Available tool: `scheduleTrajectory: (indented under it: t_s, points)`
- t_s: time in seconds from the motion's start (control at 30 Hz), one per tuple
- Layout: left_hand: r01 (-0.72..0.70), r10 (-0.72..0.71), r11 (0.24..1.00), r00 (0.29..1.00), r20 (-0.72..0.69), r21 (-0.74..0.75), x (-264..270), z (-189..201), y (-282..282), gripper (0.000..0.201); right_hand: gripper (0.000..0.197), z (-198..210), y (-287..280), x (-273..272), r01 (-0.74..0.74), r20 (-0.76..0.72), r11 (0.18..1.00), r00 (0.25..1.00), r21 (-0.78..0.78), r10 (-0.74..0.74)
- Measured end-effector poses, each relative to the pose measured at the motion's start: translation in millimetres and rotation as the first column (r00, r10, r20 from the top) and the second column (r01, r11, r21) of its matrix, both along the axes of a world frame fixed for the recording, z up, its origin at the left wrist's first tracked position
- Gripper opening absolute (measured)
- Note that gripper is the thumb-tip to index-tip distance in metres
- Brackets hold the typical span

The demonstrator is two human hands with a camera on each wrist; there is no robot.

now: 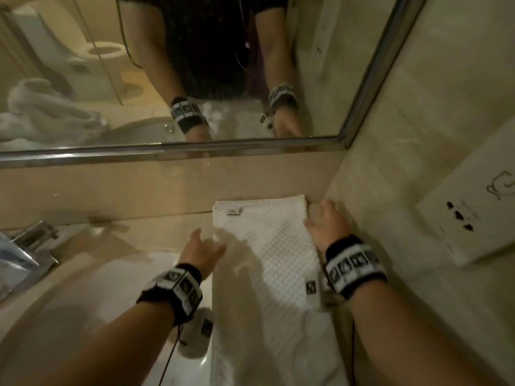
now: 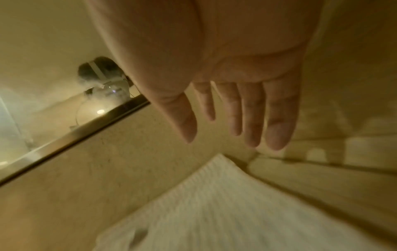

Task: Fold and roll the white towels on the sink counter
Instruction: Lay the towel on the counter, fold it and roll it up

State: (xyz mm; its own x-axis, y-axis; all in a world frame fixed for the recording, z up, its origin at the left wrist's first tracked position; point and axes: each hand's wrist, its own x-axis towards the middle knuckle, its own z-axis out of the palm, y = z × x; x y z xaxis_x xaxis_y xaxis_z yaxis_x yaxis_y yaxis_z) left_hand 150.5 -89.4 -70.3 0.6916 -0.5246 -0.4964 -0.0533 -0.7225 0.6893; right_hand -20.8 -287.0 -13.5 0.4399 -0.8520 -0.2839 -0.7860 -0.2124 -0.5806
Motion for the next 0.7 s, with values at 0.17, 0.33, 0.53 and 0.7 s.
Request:
scheduleTrajectory:
  t_s: [0.17, 0.33, 0.53, 0.7]
  points:
    - [-0.131, 0.128, 0.989, 0.99, 0.053, 0.068, -27, -21, 22, 0.086, 0.07, -56, 41, -57, 0.086, -0.131, 0.952, 0.99, 0.294, -0.049]
    - [-0.156, 0.176, 0.984, 0.941, -0.29, 0.089, -46, -41, 36, 0.056, 0.056, -74, 48, -63, 0.147, -0.137, 0.934, 0.985, 0.324, -0.107]
    - [0.003, -0.018, 0.998, 0.97, -0.242, -0.061, -53, -20, 33, 0.023, 0.037, -62, 42, -73, 0.084, -0.107, 0.922, 0.993, 0.378, -0.046]
    - [-0.133, 0.032, 0.919, 0.964, -0.264, -0.371, -46, 18, 12, 0.01, 0.016, -20, 35, -69, 0.147, 0.187, 0.984, 0.969, 0.1, -0.163]
